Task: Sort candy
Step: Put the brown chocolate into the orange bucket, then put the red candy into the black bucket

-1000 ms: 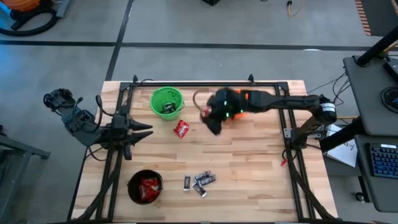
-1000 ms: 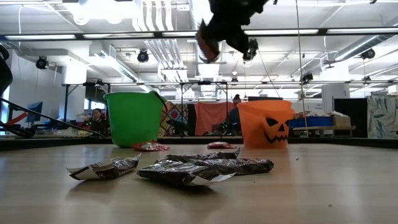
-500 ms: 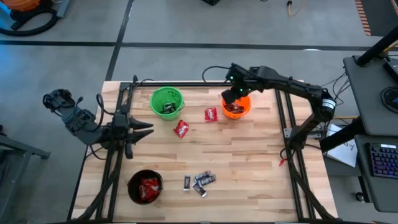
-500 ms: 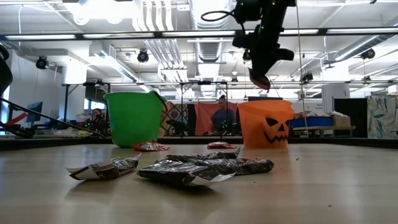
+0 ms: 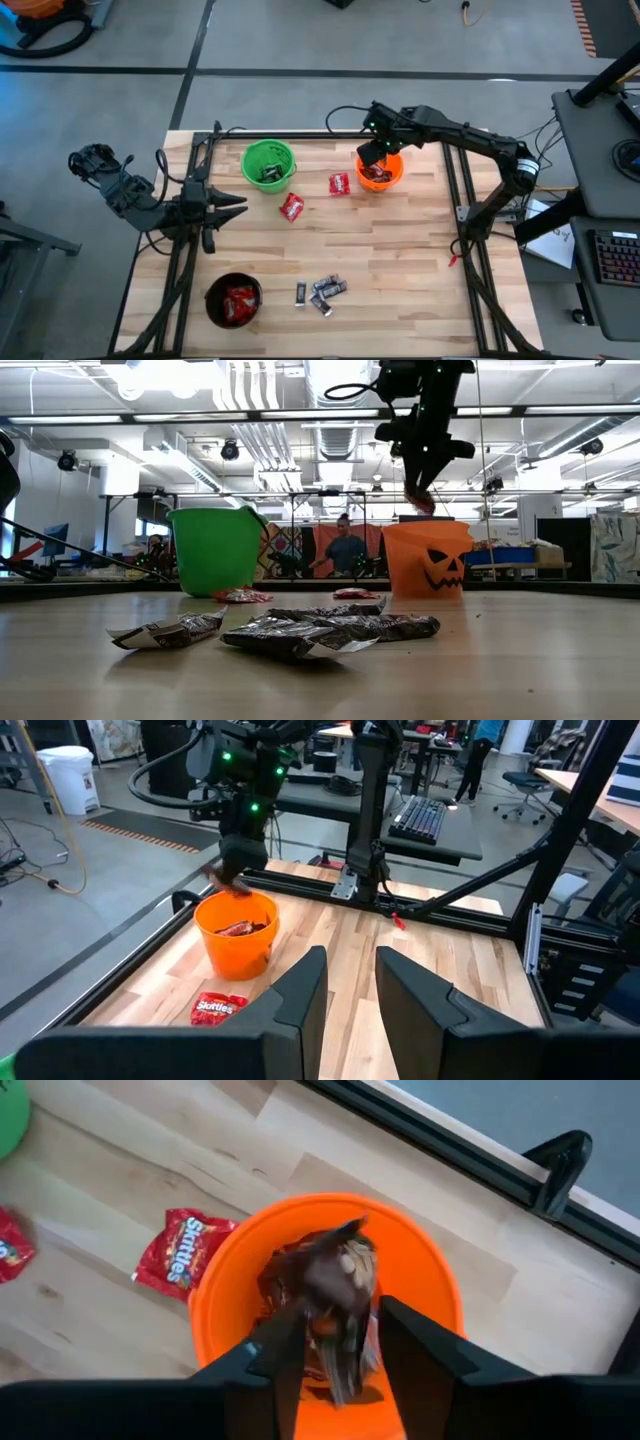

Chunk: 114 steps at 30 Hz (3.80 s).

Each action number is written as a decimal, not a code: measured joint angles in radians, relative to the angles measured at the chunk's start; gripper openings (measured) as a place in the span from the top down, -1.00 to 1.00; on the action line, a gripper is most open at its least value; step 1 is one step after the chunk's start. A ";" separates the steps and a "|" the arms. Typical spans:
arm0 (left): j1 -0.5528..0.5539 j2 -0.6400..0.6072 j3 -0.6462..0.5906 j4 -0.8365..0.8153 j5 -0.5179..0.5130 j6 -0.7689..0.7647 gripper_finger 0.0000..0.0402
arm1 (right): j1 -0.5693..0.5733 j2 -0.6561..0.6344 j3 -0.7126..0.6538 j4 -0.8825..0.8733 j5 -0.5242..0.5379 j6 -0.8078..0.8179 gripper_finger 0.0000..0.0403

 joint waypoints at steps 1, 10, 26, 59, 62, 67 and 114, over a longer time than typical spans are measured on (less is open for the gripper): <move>0.000 0.000 0.000 0.000 0.000 0.000 0.63 | 0.000 0.000 0.000 -0.002 0.000 0.000 0.35; 0.000 0.000 0.000 0.000 0.000 -0.017 0.63 | 0.000 0.000 0.000 -0.033 -0.001 0.015 0.09; 0.000 0.060 0.000 0.054 -0.019 -0.030 0.63 | 0.166 -0.001 0.080 0.135 -0.083 0.080 0.04; 0.000 0.058 0.000 0.100 -0.156 0.004 0.63 | 0.454 0.371 0.081 0.329 0.127 0.515 0.87; 0.000 0.058 0.000 0.100 -0.156 0.004 0.63 | 0.437 0.411 0.081 0.369 0.121 0.517 0.89; 0.000 0.058 0.000 0.101 -0.156 0.004 0.63 | 0.407 0.462 0.081 0.357 0.132 0.574 0.89; 0.001 0.057 0.000 0.092 -0.155 0.012 0.63 | 0.389 0.640 0.080 0.388 0.433 0.863 0.89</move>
